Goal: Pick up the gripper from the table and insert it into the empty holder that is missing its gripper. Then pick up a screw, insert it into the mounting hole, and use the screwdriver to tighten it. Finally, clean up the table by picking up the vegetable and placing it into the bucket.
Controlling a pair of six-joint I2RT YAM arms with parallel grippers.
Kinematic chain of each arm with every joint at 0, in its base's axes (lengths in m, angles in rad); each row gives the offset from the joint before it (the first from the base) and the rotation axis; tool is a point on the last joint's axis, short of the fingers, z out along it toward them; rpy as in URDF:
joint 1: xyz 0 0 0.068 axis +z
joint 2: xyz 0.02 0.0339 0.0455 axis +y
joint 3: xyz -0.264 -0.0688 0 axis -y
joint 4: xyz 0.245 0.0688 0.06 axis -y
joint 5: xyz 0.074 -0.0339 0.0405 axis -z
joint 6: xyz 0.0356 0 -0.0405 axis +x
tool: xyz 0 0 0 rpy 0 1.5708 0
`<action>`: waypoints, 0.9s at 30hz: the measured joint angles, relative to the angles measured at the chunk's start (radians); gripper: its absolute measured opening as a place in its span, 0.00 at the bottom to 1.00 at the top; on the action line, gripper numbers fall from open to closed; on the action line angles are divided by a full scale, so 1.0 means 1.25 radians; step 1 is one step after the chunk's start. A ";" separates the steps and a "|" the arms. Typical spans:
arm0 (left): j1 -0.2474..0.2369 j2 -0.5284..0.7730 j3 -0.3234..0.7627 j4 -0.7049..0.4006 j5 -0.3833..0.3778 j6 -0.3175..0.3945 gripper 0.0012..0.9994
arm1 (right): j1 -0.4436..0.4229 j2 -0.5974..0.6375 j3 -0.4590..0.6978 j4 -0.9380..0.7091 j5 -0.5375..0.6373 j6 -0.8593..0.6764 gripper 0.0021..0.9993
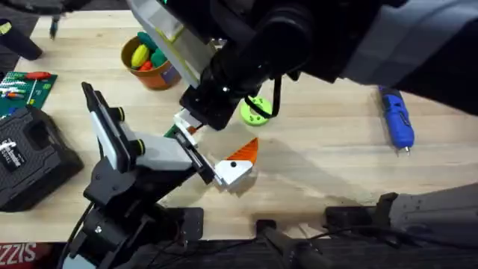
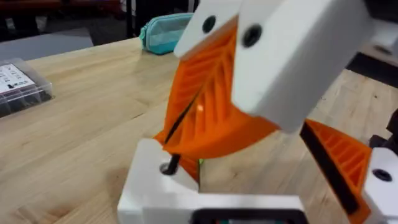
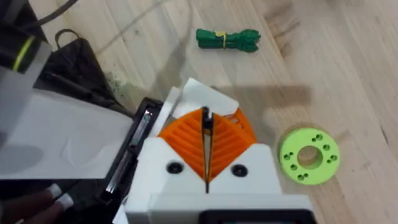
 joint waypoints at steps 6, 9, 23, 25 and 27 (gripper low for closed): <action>0.000 0.000 0.000 0.000 0.000 0.000 0.99 | 0.000 0.004 0.000 0.014 0.000 0.000 0.01; 0.000 0.000 0.000 -0.001 -0.002 -0.005 0.99 | 0.000 0.020 0.000 0.020 0.000 0.000 0.01; 0.001 0.001 0.000 -0.001 -0.003 -0.007 0.99 | -0.001 0.021 0.000 0.020 -0.002 0.000 0.00; 0.001 0.001 0.000 -0.001 -0.003 -0.007 0.99 | -0.001 0.021 0.000 0.020 -0.002 0.000 0.00; 0.001 0.001 0.000 -0.001 -0.003 -0.007 0.99 | -0.001 0.021 0.000 0.020 -0.002 0.000 0.00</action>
